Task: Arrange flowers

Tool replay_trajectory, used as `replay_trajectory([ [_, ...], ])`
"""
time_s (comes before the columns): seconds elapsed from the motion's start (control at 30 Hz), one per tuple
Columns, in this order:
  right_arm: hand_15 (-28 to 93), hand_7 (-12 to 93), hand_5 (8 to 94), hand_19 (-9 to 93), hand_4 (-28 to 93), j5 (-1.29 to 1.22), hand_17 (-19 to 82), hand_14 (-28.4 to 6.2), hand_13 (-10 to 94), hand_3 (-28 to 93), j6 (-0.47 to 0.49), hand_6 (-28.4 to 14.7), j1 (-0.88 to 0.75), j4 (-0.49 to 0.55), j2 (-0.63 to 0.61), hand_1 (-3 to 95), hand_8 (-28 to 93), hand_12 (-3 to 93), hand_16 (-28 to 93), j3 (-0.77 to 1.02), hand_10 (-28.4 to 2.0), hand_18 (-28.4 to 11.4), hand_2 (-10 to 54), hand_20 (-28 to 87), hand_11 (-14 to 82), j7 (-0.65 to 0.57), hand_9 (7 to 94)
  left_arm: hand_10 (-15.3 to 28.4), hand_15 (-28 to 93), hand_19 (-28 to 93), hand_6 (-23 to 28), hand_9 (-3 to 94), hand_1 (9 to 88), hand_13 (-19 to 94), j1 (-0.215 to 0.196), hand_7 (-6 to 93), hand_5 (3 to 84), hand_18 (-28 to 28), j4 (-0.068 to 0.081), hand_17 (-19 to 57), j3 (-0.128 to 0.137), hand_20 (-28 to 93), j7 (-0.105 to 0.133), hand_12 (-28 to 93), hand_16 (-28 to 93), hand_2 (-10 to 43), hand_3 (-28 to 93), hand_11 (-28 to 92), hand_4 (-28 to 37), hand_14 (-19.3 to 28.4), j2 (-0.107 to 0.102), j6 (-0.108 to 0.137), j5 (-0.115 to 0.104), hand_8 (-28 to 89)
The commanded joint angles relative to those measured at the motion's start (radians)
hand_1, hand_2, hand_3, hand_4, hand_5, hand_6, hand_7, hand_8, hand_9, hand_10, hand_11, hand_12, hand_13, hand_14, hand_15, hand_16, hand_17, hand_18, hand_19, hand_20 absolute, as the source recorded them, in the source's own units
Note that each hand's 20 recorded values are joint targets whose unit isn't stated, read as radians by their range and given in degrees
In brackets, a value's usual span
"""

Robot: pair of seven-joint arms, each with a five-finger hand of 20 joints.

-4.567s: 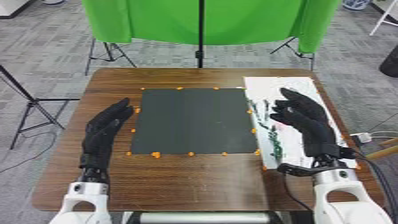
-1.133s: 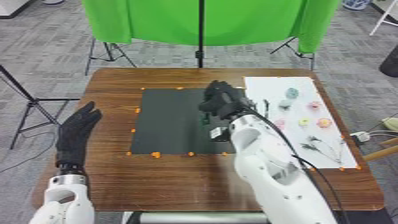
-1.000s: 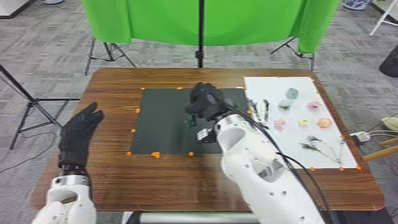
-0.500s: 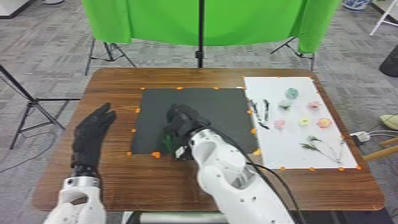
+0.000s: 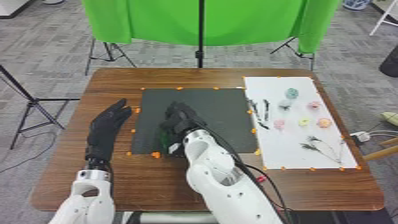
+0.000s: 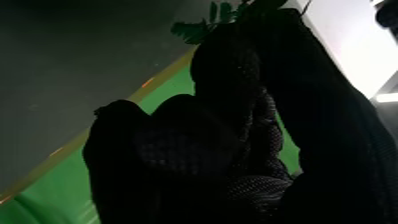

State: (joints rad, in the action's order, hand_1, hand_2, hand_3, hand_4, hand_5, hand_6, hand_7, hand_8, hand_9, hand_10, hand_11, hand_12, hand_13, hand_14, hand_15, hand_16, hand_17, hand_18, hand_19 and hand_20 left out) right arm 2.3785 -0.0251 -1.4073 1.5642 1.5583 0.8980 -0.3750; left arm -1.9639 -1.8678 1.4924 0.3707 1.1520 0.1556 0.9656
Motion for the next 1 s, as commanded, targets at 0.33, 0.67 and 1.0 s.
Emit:
replay_trajectory([
  [0.33,59,41,72.0,93,43,0.008,74,-1.7,94,-28,0.035,-1.4,-0.002,-0.010,0.013,80.5,26,26.0,24,0.000,-12.1,-4.5,-9.5,37,43.0,0.032,87.7,13.1,10,3,2.1,44.5,23.4,35,-0.027,11.2,46.5,11.0,-0.004,8.9,0.014,21,-0.004,12,2,-5.6,69,15,-19.8,15.4,0.007,-0.026,0.006,-6],
  [0.67,58,40,73.9,93,-5,0.015,74,-2.1,94,46,0.080,-3.1,-0.005,0.009,0.000,45.7,7,25.9,24,0.006,-12.7,-4.5,-9.5,35,42.2,0.048,87.8,12.9,10,2,1.9,44.1,23.1,35,-0.038,10.9,45.8,11.2,-0.010,8.2,0.023,21,-0.004,12,3,-7.0,69,14,-19.6,15.4,0.011,-0.030,0.011,-6],
  [1.0,58,23,77.2,93,-9,0.133,73,-3.8,94,58,0.192,-4.9,0.030,0.165,-0.205,26.1,-6,26.2,26,-0.059,-13.7,-6.6,9.3,39,41.5,0.052,87.9,12.9,10,2,2.0,44.2,23.2,35,-0.086,10.9,45.9,11.2,-0.041,8.1,0.068,21,-0.003,12,3,-6.8,69,14,-19.5,15.5,0.018,-0.009,0.006,-6],
])
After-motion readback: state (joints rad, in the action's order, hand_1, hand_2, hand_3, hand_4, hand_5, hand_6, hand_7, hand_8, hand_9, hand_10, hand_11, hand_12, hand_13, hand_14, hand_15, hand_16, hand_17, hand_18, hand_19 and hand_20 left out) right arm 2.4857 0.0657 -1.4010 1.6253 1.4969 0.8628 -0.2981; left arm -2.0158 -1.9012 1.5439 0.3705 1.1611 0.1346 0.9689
